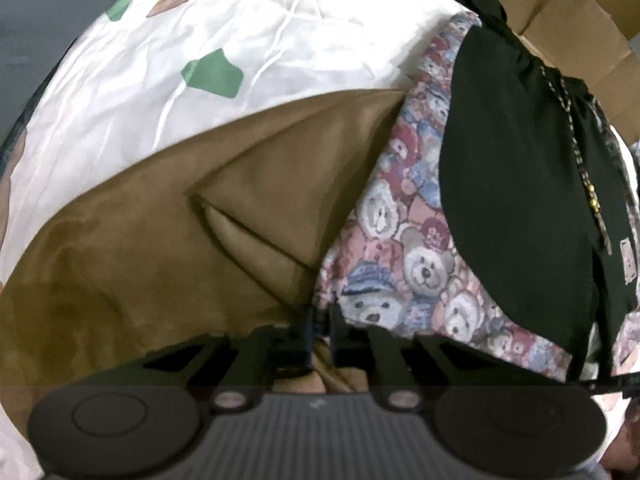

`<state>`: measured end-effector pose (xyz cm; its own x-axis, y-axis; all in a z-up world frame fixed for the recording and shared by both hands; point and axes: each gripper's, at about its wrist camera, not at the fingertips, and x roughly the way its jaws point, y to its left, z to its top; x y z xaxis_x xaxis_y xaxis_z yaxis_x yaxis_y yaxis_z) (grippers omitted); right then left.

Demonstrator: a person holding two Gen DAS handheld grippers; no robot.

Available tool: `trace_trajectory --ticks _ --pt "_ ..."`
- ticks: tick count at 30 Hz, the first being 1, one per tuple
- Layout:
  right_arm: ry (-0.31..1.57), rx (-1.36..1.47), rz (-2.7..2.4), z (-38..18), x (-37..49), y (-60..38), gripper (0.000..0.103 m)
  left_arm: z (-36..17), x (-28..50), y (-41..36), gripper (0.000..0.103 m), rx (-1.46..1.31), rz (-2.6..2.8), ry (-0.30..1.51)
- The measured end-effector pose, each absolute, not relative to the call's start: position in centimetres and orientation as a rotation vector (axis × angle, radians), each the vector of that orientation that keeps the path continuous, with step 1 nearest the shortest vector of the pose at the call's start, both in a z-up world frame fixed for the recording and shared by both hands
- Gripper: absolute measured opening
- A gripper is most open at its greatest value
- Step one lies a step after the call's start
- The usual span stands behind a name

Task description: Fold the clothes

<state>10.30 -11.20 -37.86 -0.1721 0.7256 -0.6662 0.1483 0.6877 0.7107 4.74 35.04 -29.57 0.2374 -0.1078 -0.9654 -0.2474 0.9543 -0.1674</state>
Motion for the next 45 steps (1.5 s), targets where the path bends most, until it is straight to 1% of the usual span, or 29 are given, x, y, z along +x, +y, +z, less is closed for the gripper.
trace_trajectory --ticks 3,6,10,13,15,16,17,21,24,28,32,34,37,41,45 --pt "1.692 0.659 0.629 -37.8 10.2 -11.1 0.002 -29.3 4.7 35.4 0.004 -0.299 0.093 1.331" --pt "1.688 0.578 0.661 -37.6 10.1 -11.1 0.002 -29.4 4.6 35.5 0.004 -0.298 0.091 1.344" --pt "1.679 0.489 0.679 -37.5 9.8 -10.5 0.001 -30.3 5.1 33.5 0.003 -0.130 0.101 1.417" --pt "1.675 0.374 0.683 -36.7 10.0 -8.8 0.003 -29.9 5.1 33.4 0.005 -0.144 0.115 1.408" --pt "1.679 0.323 0.690 -36.2 10.0 -9.6 0.006 -29.3 5.1 33.7 0.007 -0.174 0.117 1.399" --pt "1.683 0.281 0.704 -35.7 9.9 -9.8 0.007 -28.9 5.1 33.9 0.011 -0.193 0.123 1.391" --pt "1.685 0.241 0.722 -35.1 10.0 -10.0 0.009 -28.5 5.0 34.1 0.012 -0.214 0.131 1.380" --pt "1.663 0.179 0.732 -33.4 11.0 -10.8 0.019 -26.0 5.4 34.8 0.012 -0.302 0.171 1.314" --pt "1.641 0.179 0.731 -32.2 11.8 -11.5 0.026 -24.7 6.2 34.1 0.013 -0.281 0.154 1.288" --pt "1.566 0.185 0.696 -30.1 13.2 -12.9 0.031 -23.9 8.0 32.6 0.013 -0.257 0.106 1.258" --pt "1.463 0.251 0.610 -28.8 14.7 -16.4 0.036 -24.2 9.5 30.6 0.013 -0.239 0.040 1.234" --pt "1.412 0.258 0.563 -28.4 15.2 -17.9 0.036 -24.6 10.1 29.3 0.015 -0.233 -0.013 1.221" --pt "1.358 0.250 0.501 -28.4 15.7 -19.7 0.036 -25.9 10.6 28.6 0.015 -0.251 -0.025 1.235" --pt "1.323 0.189 0.414 -29.3 15.9 -21.2 0.036 -27.9 10.7 28.2 0.015 -0.262 -0.024 1.264" --pt "1.358 0.142 0.365 -31.5 15.2 -21.1 0.036 -30.0 9.9 28.2 0.015 -0.261 -0.029 1.300"
